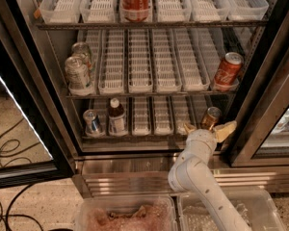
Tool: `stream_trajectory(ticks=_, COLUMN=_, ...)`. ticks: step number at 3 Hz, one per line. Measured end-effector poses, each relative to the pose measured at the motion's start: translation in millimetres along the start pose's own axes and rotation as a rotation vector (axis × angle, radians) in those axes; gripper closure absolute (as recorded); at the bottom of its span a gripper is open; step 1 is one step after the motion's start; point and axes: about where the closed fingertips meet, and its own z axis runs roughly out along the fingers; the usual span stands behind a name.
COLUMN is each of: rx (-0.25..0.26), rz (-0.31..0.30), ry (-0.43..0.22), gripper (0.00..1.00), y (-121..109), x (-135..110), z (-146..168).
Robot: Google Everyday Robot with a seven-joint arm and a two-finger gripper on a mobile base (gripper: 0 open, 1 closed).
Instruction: Pick orange can from bottom shelf of fridge
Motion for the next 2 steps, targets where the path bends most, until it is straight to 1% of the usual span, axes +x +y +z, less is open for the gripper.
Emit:
stream_trajectory(ticks=1, rx=-0.009, rz=0.005, ry=0.005, gripper=0.00, y=-5.7, x=9.4, z=-19.6)
stream_trajectory(ticks=2, rx=-0.030, rz=0.010, ry=-0.004, gripper=0.00, y=-13.1, x=19.8, z=-57.6)
